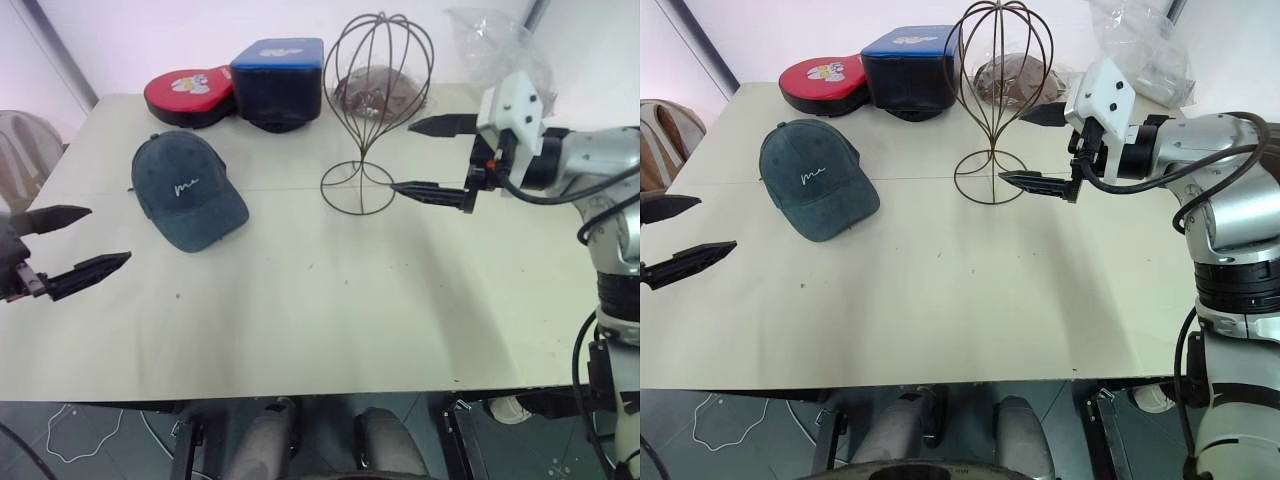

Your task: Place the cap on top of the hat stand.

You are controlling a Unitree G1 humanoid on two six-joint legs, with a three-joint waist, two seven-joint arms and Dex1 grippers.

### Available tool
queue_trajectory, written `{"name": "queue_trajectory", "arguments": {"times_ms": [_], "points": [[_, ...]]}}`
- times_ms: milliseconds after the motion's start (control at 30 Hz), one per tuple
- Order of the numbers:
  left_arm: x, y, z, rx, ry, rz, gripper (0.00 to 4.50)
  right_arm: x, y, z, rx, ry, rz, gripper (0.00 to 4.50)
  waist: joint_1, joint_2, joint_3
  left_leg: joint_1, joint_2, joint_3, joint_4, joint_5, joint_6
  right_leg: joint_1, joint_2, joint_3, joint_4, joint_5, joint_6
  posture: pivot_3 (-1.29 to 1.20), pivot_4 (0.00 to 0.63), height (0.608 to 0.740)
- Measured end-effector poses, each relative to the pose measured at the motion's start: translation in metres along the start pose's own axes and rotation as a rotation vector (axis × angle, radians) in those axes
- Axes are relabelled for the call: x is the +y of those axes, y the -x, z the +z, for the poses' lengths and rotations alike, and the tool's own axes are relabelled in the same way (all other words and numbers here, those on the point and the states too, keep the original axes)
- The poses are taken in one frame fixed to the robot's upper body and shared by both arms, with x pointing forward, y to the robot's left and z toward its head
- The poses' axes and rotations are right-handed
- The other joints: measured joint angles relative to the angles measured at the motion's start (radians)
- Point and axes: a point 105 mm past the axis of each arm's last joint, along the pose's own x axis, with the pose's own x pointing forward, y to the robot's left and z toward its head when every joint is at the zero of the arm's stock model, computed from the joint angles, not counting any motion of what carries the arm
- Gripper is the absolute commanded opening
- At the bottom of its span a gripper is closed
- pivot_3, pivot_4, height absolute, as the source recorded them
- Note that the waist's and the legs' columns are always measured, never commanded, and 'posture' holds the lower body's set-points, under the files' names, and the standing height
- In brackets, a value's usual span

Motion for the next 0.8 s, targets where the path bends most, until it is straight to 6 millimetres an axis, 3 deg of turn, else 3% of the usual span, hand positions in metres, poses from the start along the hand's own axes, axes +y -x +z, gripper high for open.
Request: {"name": "queue_trajectory", "arguments": {"times_ms": [800], "points": [[-0.0080, -0.0007, 0.0007, -0.013, 0.004, -0.005, 4.50, -0.0015, -0.0026, -0.0003, -0.011, -0.005, 0.011, 4.47, 0.001, 0.000, 0.000, 0.000, 0.000, 0.000, 0.000, 0.000, 0.000, 0.000, 0.000, 0.000, 0.000, 0.000, 0.000, 0.00, 0.150, 0.740]]}}
